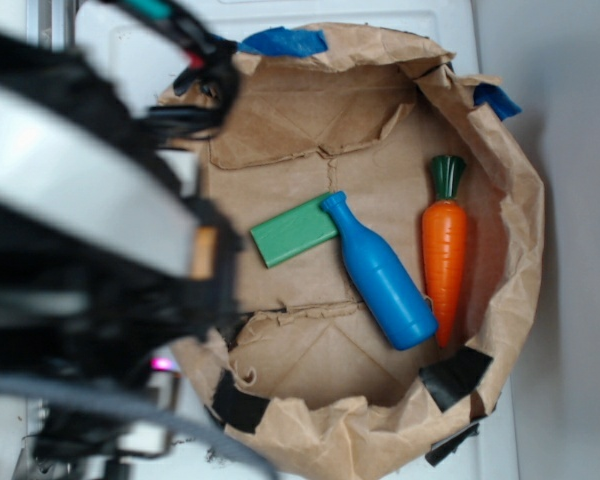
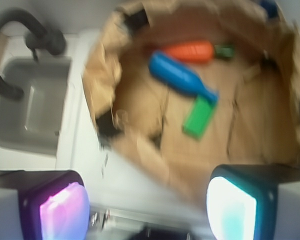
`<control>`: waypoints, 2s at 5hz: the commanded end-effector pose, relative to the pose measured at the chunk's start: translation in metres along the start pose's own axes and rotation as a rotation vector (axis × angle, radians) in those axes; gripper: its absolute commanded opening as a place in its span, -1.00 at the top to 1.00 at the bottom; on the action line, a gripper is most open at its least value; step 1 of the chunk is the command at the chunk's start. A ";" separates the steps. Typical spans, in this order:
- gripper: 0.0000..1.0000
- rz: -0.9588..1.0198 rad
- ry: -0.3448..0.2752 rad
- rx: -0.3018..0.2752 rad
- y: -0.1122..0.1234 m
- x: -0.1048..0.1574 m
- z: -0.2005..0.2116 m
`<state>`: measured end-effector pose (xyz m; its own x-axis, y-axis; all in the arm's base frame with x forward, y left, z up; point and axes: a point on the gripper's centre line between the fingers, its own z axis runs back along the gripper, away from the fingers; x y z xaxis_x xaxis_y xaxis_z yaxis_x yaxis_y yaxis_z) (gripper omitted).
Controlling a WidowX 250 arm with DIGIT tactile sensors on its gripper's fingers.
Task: Grab the blue bottle.
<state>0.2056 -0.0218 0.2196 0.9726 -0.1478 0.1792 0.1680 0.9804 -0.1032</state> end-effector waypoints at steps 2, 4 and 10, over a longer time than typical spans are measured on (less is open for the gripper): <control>-1.00 -0.210 -0.058 -0.077 0.044 0.050 -0.061; -1.00 -0.258 -0.024 -0.088 0.059 0.049 -0.110; 1.00 -0.190 -0.035 -0.058 0.054 0.074 -0.160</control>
<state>0.3025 -0.0004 0.0479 0.9284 -0.3346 0.1613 0.3589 0.9201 -0.1570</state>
